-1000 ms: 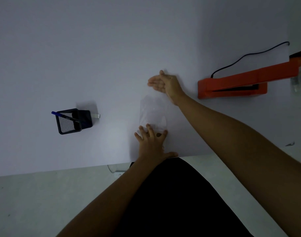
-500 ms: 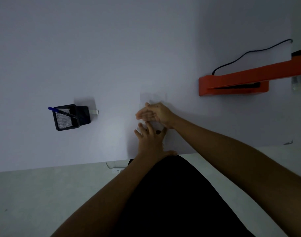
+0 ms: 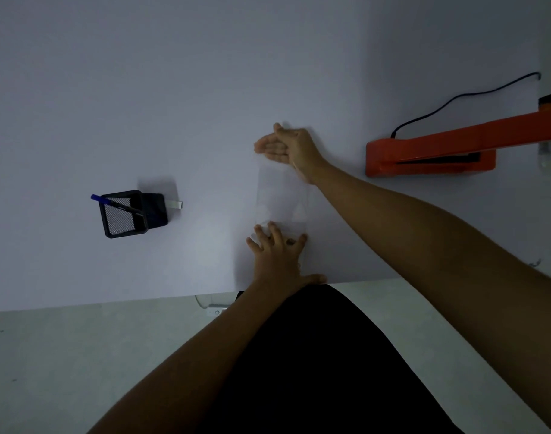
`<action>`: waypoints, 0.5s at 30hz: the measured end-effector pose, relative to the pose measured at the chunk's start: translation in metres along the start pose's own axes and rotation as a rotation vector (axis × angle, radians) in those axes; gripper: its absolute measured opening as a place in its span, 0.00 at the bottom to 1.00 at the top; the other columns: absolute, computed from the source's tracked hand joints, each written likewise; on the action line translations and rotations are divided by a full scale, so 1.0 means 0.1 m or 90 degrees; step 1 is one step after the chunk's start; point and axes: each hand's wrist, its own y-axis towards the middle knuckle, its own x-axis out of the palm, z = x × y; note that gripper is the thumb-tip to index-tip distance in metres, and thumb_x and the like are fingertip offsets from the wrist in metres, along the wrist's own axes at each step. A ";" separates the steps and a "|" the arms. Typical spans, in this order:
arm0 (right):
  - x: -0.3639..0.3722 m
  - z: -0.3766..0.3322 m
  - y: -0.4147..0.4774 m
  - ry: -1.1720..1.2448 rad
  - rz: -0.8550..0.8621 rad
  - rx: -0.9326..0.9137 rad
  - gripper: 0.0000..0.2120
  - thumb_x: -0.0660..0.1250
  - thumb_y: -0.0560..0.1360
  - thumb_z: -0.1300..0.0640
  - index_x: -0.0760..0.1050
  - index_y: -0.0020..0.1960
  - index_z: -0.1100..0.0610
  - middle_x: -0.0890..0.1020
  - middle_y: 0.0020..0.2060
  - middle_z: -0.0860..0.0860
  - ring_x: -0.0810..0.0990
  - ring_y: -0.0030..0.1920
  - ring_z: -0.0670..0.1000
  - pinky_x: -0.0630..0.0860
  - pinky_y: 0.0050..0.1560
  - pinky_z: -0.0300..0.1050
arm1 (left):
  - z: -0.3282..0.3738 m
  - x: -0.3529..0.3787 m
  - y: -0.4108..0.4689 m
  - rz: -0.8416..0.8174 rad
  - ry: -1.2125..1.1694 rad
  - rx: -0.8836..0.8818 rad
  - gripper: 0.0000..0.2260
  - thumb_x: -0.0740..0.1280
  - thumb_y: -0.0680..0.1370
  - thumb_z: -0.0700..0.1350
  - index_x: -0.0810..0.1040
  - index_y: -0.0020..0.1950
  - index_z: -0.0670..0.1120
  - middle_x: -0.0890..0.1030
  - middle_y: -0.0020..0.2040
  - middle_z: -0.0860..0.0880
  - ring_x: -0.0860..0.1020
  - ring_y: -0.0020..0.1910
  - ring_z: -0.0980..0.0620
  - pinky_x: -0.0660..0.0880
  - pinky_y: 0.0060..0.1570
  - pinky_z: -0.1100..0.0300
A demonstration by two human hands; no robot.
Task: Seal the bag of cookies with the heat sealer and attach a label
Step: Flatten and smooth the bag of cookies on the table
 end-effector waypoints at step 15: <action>-0.07 0.82 -0.97 -0.012 0.014 0.058 0.24 0.55 0.84 0.53 0.80 0.50 0.72 0.85 0.46 0.66 0.85 0.49 0.64 0.81 0.56 0.56 | -0.01 0.02 0.03 -0.007 0.010 0.002 0.49 0.52 0.62 0.81 0.48 0.78 0.60 0.45 0.77 0.31 0.46 0.73 0.24 0.48 0.67 0.26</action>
